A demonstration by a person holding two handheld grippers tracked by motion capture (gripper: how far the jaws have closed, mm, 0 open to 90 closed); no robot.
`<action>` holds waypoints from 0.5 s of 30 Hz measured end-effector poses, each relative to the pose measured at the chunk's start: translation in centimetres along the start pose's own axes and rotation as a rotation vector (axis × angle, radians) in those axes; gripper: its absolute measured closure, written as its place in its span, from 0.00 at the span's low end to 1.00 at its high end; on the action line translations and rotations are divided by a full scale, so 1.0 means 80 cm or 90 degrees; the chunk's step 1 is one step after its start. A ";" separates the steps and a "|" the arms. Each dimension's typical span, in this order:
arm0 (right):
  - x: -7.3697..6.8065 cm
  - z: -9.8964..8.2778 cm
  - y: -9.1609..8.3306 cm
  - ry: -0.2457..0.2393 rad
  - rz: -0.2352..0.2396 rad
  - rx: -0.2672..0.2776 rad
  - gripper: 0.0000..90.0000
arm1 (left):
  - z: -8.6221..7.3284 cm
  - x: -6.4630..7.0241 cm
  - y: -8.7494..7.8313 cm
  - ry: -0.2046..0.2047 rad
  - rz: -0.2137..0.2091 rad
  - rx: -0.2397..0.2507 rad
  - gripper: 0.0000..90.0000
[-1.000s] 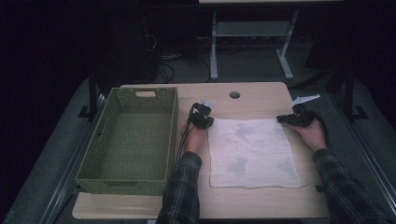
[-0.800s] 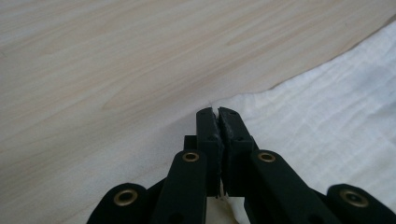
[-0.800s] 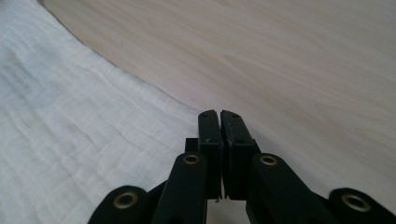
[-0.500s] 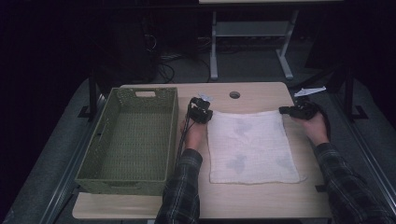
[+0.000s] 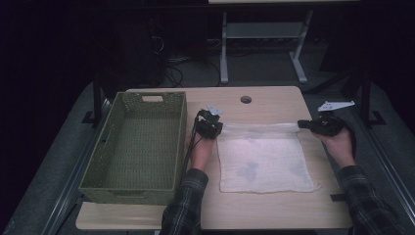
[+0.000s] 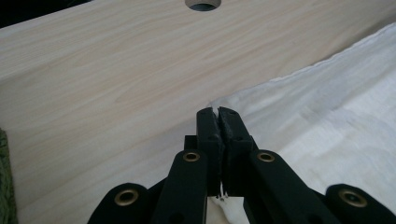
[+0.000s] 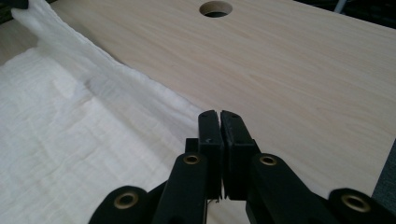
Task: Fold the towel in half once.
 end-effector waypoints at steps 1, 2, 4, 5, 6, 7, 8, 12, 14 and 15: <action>-0.004 -0.002 -0.003 -0.004 -0.002 0.002 0.97 | -0.003 0.002 -0.005 0.003 -0.002 0.005 0.97; -0.008 -0.006 -0.006 -0.005 -0.001 0.007 0.97 | -0.005 0.003 -0.007 0.003 -0.003 0.008 0.97; -0.015 -0.010 -0.011 -0.010 -0.001 0.010 0.97 | -0.011 0.005 -0.014 0.005 -0.003 0.015 0.98; -0.019 -0.013 -0.015 -0.013 -0.003 0.013 0.97 | -0.014 0.007 -0.017 0.004 -0.004 0.020 0.98; -0.023 -0.016 -0.017 -0.017 -0.002 0.019 0.97 | -0.016 0.008 -0.021 0.005 -0.003 0.022 0.98; -0.028 -0.018 -0.020 -0.011 -0.002 0.021 0.97 | -0.020 0.010 -0.025 0.007 -0.003 0.025 0.98; -0.033 -0.021 -0.023 -0.016 -0.002 0.027 0.97 | -0.022 0.011 -0.027 0.008 -0.003 0.026 0.98; -0.049 -0.031 -0.029 -0.027 0.002 0.019 0.97 | -0.030 0.018 -0.039 0.014 -0.002 0.023 0.98; -0.055 -0.034 -0.031 -0.033 0.002 0.014 0.97 | -0.034 0.020 -0.044 0.015 -0.002 0.022 0.98; -0.059 -0.037 -0.032 -0.033 0.005 0.013 0.97 | -0.037 0.021 -0.047 0.016 -0.004 0.022 0.98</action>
Point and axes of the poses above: each handheld gripper's, and its own axes: y roughly forward along the jaws, z roughly out of its top, x roughly to its right, the point moved 3 cm from there along y, roughly forward along the jaws, and after that the axes turned 7 degrees about -y, right-handed, at the moved point
